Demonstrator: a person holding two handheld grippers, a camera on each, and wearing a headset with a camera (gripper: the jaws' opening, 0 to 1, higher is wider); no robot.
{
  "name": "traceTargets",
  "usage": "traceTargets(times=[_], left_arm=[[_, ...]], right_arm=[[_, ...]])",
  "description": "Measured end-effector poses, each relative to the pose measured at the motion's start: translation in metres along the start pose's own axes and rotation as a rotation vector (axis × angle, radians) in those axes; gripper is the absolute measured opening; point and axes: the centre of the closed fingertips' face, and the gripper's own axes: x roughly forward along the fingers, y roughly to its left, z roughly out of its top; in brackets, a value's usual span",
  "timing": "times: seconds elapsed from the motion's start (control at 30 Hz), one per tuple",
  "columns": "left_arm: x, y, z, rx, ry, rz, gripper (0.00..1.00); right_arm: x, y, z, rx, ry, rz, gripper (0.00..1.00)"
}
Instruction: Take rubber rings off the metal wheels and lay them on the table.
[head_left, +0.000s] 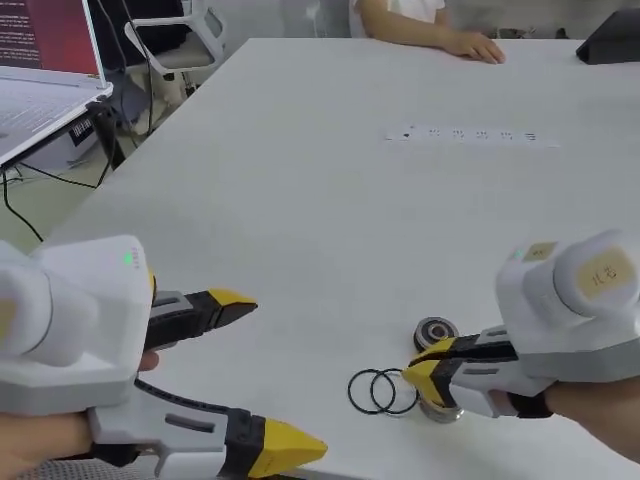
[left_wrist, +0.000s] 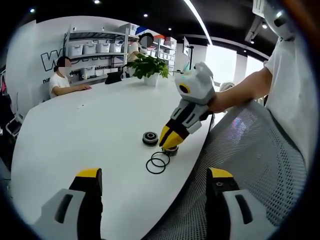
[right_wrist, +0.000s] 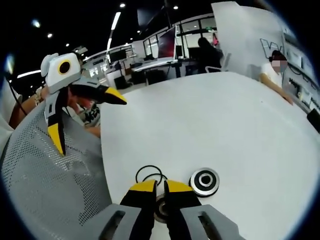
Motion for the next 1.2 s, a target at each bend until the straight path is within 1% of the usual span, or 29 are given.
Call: traceTargets(times=[0.2, 0.33, 0.47, 0.7, 0.77, 0.83, 0.93, 0.97, 1.03, 1.07, 1.1, 1.13, 1.2], left_arm=[[0.000, 0.001, 0.000, 0.000, -0.001, 0.003, 0.83], [0.000, 0.000, 0.000, 0.000, 0.002, 0.002, 0.83], [0.000, 0.001, 0.000, 0.001, 0.004, 0.002, 0.83], [0.000, 0.000, -0.001, 0.007, 0.008, 0.002, 0.83], [0.000, 0.000, 0.001, 0.011, 0.005, -0.003, 0.84], [0.000, -0.002, 0.004, 0.016, 0.000, -0.009, 0.85], [-0.001, -0.004, 0.009, 0.042, -0.003, -0.022, 0.85], [-0.002, -0.006, 0.011, 0.042, -0.002, -0.030, 0.84], [-0.001, -0.012, 0.020, 0.059, -0.011, -0.064, 0.85], [-0.001, -0.015, 0.023, 0.072, -0.012, -0.080, 0.85], [0.000, -0.018, 0.028, 0.097, -0.009, -0.095, 0.84], [0.001, -0.019, 0.034, 0.128, -0.009, -0.103, 0.84], [0.004, -0.019, 0.043, 0.166, -0.007, -0.108, 0.84]], right_arm=[[-0.004, -0.007, 0.004, 0.019, -0.016, -0.015, 0.03], [-0.008, -0.013, 0.009, 0.040, -0.039, -0.032, 0.03], [-0.012, -0.022, 0.012, 0.061, -0.059, -0.053, 0.03], [-0.023, -0.038, 0.020, 0.103, -0.110, -0.096, 0.03], [-0.026, -0.044, 0.022, 0.118, -0.124, -0.112, 0.03], [-0.029, -0.048, 0.023, 0.134, -0.136, -0.124, 0.04], [-0.033, -0.056, 0.023, 0.161, -0.148, -0.142, 0.04], [-0.034, -0.058, 0.023, 0.166, -0.150, -0.147, 0.04], [-0.036, -0.062, 0.022, 0.180, -0.155, -0.159, 0.04], [-0.037, -0.063, 0.021, 0.185, -0.156, -0.164, 0.04], [-0.038, -0.064, 0.021, 0.188, -0.157, -0.167, 0.04], [-0.038, -0.066, 0.021, 0.193, -0.159, -0.173, 0.04], [-0.039, -0.067, 0.020, 0.199, -0.158, -0.179, 0.04]])
